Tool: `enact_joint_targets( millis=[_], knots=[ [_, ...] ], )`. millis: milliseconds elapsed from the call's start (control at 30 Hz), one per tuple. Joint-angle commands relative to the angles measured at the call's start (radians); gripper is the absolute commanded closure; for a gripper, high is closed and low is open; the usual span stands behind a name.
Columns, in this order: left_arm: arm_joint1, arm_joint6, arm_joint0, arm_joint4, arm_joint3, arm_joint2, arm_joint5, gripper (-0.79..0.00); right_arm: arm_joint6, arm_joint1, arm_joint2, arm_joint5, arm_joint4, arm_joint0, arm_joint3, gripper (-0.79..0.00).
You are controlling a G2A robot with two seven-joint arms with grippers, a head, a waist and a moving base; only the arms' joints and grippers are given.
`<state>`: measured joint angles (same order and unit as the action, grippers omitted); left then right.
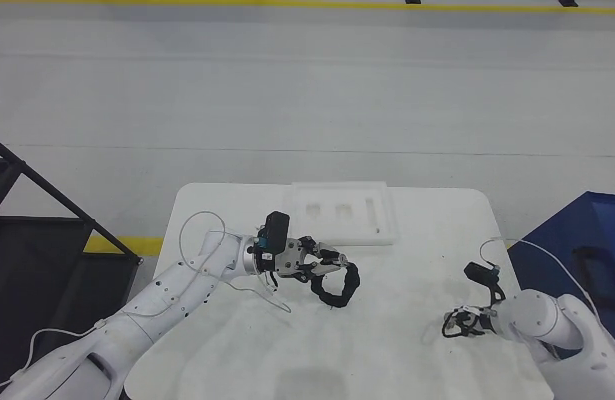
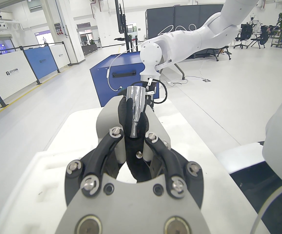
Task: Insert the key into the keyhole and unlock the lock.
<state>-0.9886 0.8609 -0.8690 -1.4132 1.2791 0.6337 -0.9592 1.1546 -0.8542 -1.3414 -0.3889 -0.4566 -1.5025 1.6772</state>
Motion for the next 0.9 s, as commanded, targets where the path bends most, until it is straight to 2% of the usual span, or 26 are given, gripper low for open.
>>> enact_joint_targets(
  millis=[0, 133, 533, 633, 667, 700, 867],
  knots=[
    [0.0, 0.0, 0.0, 0.0, 0.0, 0.0, 0.0, 0.0, 0.004, 0.0, 0.0, -0.006, 0.006, -0.001, -0.006, -0.299],
    [0.0, 0.0, 0.0, 0.0, 0.0, 0.0, 0.0, 0.0, 0.005, -0.002, 0.002, 0.006, 0.025, -0.003, -0.019, -0.259],
    [0.0, 0.0, 0.0, 0.0, 0.0, 0.0, 0.0, 0.0, -0.003, -0.009, 0.036, 0.024, 0.049, 0.024, -0.068, -0.203],
    [0.0, 0.0, 0.0, 0.0, 0.0, 0.0, 0.0, 0.0, -0.011, -0.012, 0.045, 0.032, 0.059, 0.031, -0.08, -0.16],
    [0.0, 0.0, 0.0, 0.0, 0.0, 0.0, 0.0, 0.0, -0.013, -0.013, 0.047, 0.033, 0.062, 0.033, -0.083, -0.105],
    [0.0, 0.0, 0.0, 0.0, 0.0, 0.0, 0.0, 0.0, -0.014, -0.013, 0.049, 0.033, 0.063, 0.035, -0.085, -0.015],
    [0.0, 0.0, 0.0, 0.0, 0.0, 0.0, 0.0, 0.0, -0.011, -0.012, 0.048, 0.03, 0.058, 0.038, -0.066, 0.0]
  ],
)
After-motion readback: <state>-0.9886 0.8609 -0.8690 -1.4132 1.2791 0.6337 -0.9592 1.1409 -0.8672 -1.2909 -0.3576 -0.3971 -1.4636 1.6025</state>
